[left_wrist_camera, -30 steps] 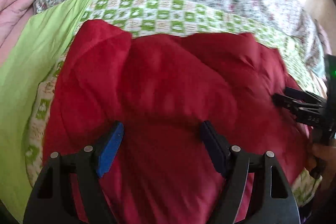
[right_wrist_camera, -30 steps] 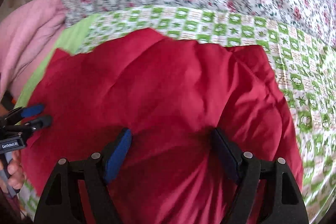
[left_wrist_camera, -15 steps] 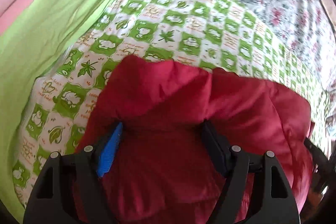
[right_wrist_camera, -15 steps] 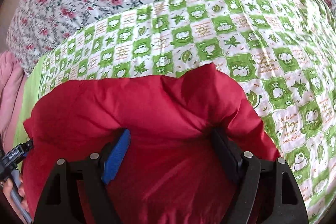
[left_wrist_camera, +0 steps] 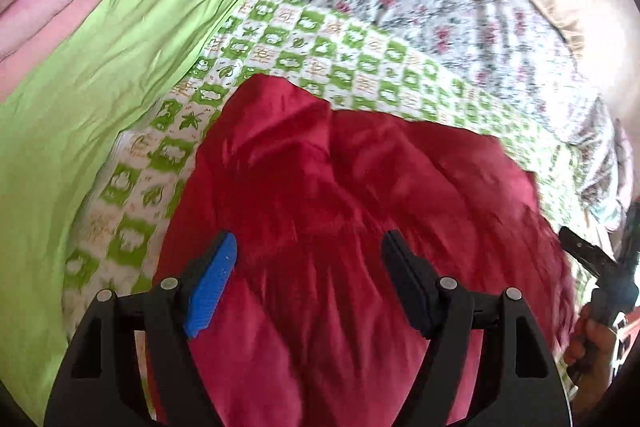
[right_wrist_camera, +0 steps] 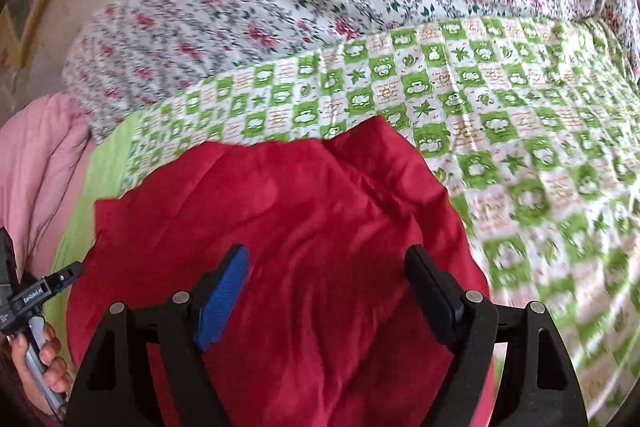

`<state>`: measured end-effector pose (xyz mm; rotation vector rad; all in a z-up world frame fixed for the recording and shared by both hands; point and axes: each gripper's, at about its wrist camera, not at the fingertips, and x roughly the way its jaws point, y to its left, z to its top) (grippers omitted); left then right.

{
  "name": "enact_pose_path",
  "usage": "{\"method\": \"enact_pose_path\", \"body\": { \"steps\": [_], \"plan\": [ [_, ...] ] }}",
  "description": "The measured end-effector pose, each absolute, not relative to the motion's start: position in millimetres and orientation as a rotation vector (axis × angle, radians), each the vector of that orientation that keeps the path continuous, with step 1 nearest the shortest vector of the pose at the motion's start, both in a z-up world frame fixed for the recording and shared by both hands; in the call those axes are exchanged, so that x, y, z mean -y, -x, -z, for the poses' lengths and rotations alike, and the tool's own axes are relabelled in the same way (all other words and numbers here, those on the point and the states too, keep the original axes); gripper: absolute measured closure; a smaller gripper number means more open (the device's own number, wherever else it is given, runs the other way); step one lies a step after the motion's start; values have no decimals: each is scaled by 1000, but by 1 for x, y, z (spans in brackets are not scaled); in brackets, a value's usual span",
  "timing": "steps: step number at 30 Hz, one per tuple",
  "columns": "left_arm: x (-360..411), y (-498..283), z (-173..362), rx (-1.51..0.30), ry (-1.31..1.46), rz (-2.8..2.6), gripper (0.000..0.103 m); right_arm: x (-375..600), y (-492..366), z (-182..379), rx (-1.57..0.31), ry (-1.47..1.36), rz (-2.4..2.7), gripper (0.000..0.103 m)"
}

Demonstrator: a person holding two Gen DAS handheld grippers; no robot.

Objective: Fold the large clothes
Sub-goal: 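Press and smooth the folded jacket flat with both grippers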

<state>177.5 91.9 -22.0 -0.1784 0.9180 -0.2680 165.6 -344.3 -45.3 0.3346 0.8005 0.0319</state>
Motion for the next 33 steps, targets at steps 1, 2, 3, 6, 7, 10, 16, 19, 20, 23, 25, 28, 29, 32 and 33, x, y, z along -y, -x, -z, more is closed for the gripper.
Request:
{"method": "enact_pose_path", "body": {
  "steps": [1, 2, 3, 6, 7, 10, 16, 19, 20, 23, 25, 28, 29, 32, 33],
  "plan": [
    [-94, -170, 19, -912, 190, 279, 28, 343, -157, 43, -792, -332, -44, 21],
    [-94, -162, 17, -908, 199, 286, 28, 342, -150, 42, -791, -331, -53, 21],
    [-94, -154, 15, -903, 203, 296, 28, 340, -142, 41, -792, -331, -68, 21],
    [-93, -134, 16, -901, 211, 322, 27, 329, -127, 39, -788, -311, -103, 22],
    [-91, -129, 18, -903, 212, 333, 27, 323, -122, 38, -787, -298, -109, 22],
    [-84, -114, 24, -912, 192, 359, 28, 308, -108, 38, -797, -250, -138, 22],
    [-72, -87, 30, -918, 115, 399, 27, 291, -88, 56, -844, -95, -113, 22],
    [-68, -81, 32, -918, 89, 408, 27, 304, -81, 75, -860, -95, -102, 22],
    [-67, -80, 32, -917, 82, 410, 27, 307, -79, 80, -863, -91, -87, 22],
    [-64, -78, 32, -904, 51, 415, 27, 321, -71, 89, -866, -138, -64, 21],
    [-62, -81, 36, -899, 20, 398, 27, 328, -68, 92, -866, -169, -61, 21],
    [-57, -90, 47, -893, -49, 348, 27, 330, -66, 92, -868, -182, -48, 21],
    [-56, -94, 52, -902, -56, 353, 26, 329, -65, 93, -869, -183, -43, 21],
    [-55, -102, 60, -914, -64, 345, 23, 329, -63, 92, -873, -189, -29, 21],
    [-55, -103, 61, -917, -62, 339, 23, 329, -62, 91, -875, -193, -24, 21]
  ]
}}
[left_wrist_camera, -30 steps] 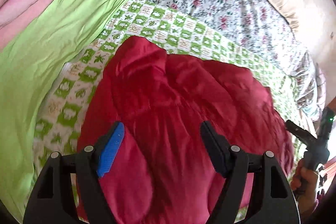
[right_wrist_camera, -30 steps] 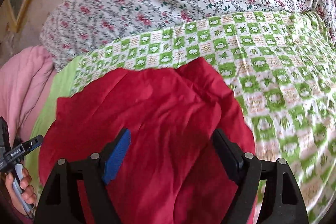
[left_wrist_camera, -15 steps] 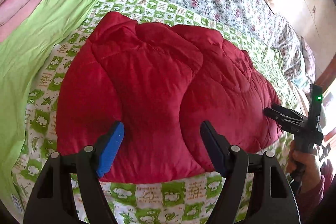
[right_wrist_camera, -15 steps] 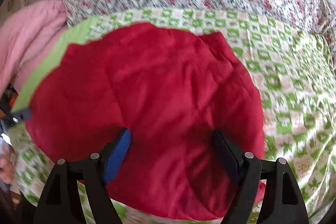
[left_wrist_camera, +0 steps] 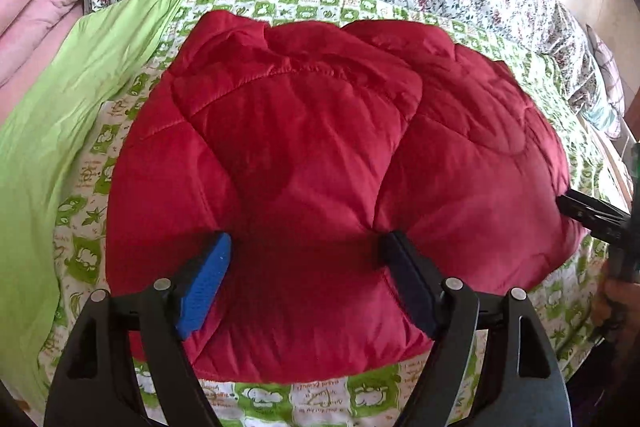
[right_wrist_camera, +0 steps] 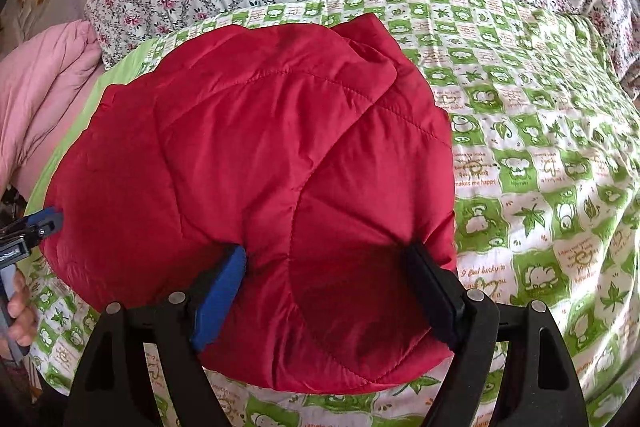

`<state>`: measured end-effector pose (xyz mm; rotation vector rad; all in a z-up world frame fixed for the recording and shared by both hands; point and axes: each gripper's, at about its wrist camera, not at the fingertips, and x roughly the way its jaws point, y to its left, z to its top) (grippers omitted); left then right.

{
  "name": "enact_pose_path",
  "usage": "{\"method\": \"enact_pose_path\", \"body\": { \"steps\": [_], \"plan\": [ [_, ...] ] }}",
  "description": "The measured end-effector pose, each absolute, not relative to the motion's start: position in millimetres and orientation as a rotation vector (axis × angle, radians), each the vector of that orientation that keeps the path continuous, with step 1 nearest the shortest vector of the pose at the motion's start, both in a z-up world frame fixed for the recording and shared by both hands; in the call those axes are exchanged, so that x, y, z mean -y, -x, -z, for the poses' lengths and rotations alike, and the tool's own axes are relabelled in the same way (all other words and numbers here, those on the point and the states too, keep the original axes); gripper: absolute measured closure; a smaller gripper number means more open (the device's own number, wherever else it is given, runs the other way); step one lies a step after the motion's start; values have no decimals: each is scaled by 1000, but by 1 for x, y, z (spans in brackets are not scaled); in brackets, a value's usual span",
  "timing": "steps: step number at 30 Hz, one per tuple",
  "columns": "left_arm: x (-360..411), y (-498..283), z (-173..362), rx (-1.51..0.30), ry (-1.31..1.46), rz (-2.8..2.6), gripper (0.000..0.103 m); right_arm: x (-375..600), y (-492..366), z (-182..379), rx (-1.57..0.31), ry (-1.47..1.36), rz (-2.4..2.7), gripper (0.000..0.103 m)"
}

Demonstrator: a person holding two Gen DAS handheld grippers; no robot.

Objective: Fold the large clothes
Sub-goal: 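Press and smooth the folded jacket flat with both grippers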

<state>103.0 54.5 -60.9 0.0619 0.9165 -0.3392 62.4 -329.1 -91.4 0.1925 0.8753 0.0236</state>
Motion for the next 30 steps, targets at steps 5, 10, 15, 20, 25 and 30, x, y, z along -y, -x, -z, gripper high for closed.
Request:
{"method": "enact_pose_path", "body": {
  "steps": [5, 10, 15, 20, 25, 30],
  "plan": [
    [-54, -101, 63, -919, -72, 327, 23, 315, -51, 66, -824, -142, 5, 20],
    [-51, -100, 63, -925, -82, 311, 23, 289, -51, 47, -804, -128, -103, 20],
    [-50, -100, 62, -933, -88, 298, 23, 270, -67, 66, -884, -63, -96, 20],
    [-46, -100, 63, -935, -110, 280, 22, 283, -82, 87, -910, -67, -63, 15],
    [-47, -99, 51, -922, -93, 278, 23, 292, -94, 91, -917, -87, -52, 12],
    [-45, -105, 49, -927, -94, 296, 23, 290, -94, 94, -913, -84, -53, 11]
  ]
}}
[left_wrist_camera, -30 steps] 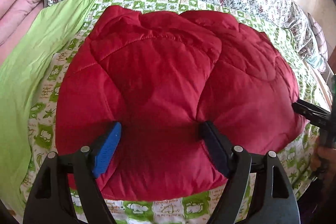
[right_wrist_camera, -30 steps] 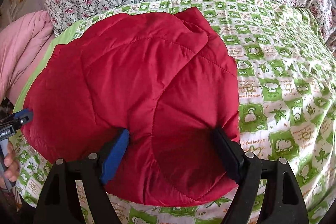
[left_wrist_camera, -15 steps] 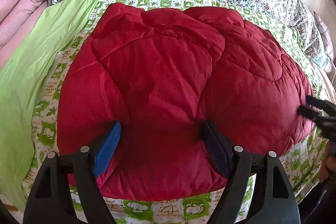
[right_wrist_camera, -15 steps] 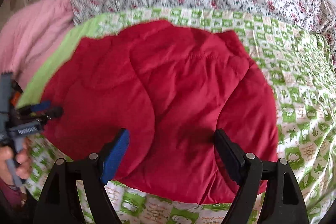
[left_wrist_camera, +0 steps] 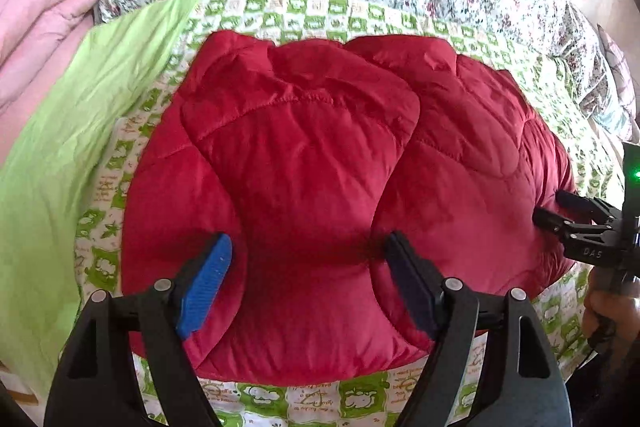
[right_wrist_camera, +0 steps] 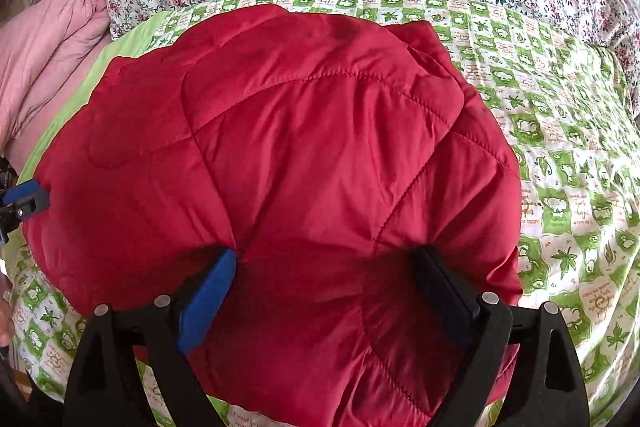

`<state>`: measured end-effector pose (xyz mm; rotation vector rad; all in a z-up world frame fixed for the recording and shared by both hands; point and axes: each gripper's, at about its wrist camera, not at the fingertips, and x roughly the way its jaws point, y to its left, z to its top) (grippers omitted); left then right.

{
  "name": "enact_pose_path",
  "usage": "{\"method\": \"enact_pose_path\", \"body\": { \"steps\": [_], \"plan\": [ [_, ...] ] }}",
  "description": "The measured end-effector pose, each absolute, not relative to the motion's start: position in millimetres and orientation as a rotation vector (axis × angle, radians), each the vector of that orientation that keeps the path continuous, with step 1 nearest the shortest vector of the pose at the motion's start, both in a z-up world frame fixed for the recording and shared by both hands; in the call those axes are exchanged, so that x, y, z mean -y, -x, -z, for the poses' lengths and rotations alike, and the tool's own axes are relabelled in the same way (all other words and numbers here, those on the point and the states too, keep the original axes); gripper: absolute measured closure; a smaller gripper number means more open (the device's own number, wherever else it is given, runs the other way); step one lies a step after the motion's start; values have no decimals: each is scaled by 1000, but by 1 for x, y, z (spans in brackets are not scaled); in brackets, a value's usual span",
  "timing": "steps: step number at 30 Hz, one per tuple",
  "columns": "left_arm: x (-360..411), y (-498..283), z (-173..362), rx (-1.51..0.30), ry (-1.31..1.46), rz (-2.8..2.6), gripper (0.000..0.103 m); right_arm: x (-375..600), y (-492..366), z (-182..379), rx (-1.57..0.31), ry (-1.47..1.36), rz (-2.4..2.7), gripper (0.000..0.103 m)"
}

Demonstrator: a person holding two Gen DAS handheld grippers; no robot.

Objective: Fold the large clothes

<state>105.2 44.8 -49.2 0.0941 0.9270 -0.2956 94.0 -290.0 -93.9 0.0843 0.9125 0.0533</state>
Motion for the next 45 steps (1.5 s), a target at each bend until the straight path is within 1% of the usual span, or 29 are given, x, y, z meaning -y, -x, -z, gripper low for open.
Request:
{"method": "enact_pose_path", "body": {
  "steps": [4, 9, 14, 16, 17, 18, 20, 23, 27, 33, 45],
  "plan": [
    [-43, -116, 62, -952, -87, 303, 21, 292, -97, 94, -914, -88, -59, 11],
    [-39, -130, 71, -965, -94, 300, 15, 293, -100, 95, -919, -100, -67, 9],
    [-36, -134, 72, -970, -103, 286, 13, 291, -100, 92, -932, -102, -63, 9],
    [-37, -132, 73, -969, -102, 285, 13, 287, -94, 79, -916, -99, -51, 15],
    [-37, -132, 73, -970, -101, 286, 14, 284, -88, 68, -885, -103, -67, 23],
    [-38, -131, 73, -970, -100, 285, 14, 281, -82, 59, -854, -107, -90, 24],
    [-38, -132, 73, -970, -102, 283, 14, 275, -80, 54, -848, -96, -111, 24],
    [-38, -131, 72, -969, -103, 284, 14, 277, -92, 77, -923, -109, -118, 23],
    [-37, -131, 73, -965, -107, 281, 13, 283, -97, 90, -909, -119, -126, 21],
    [-42, -124, 63, -959, -98, 269, 14, 284, -93, 81, -910, -128, -115, 21],
    [-45, -86, 44, -927, -131, 268, 14, 281, -44, 49, -832, -110, -135, 21]
  ]
}}
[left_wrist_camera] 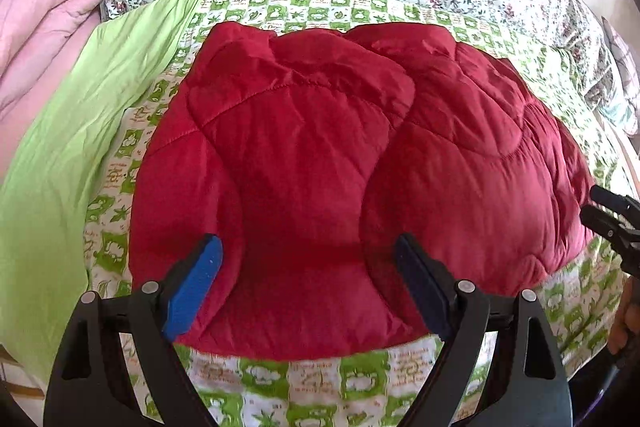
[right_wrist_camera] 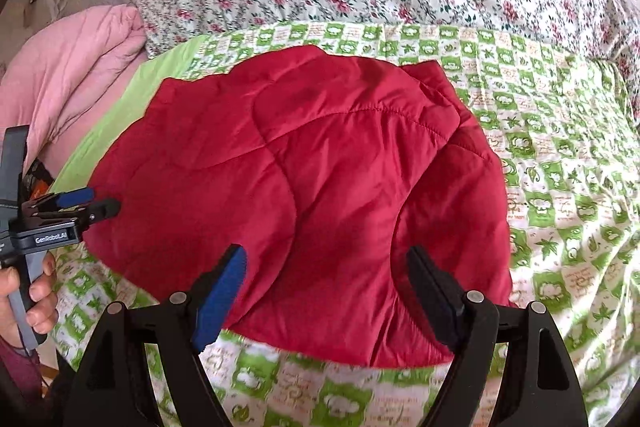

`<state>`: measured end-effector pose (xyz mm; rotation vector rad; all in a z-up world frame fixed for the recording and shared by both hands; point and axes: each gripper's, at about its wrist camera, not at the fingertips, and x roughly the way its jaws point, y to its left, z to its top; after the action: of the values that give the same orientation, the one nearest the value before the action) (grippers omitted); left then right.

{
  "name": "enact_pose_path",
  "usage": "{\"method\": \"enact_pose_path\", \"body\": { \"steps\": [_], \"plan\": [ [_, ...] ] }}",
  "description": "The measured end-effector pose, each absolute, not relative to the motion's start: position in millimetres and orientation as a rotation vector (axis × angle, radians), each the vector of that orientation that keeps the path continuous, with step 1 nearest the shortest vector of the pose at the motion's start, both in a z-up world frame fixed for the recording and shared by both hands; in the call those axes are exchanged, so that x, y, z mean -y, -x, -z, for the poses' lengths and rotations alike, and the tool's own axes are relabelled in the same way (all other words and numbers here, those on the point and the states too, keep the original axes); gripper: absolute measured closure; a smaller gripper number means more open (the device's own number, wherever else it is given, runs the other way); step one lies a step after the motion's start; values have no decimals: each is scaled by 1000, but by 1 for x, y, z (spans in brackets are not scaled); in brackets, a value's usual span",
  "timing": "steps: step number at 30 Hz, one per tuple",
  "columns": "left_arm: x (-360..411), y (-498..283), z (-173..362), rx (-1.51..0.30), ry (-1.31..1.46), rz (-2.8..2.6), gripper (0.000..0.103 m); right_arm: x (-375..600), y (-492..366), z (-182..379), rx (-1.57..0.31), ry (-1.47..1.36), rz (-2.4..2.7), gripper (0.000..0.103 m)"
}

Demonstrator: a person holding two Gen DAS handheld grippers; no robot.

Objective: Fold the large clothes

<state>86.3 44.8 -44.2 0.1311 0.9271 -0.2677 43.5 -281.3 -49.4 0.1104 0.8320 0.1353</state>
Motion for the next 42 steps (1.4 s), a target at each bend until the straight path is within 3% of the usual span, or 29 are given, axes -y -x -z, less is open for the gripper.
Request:
{"method": "enact_pose_path", "body": {
  "steps": [22, 34, 42],
  "plan": [
    [-49, -28, 35, -898, -170, 273, 14, 247, 25, 37, -800, -40, -235, 19],
    [-53, -7, 38, -900, -202, 286, 14, 244, 32, 47, -842, -6, -256, 10],
    [-45, -4, -3, -798, -289, 286, 11, 249, 29, 15, -807, 63, -283, 2]
  ]
}}
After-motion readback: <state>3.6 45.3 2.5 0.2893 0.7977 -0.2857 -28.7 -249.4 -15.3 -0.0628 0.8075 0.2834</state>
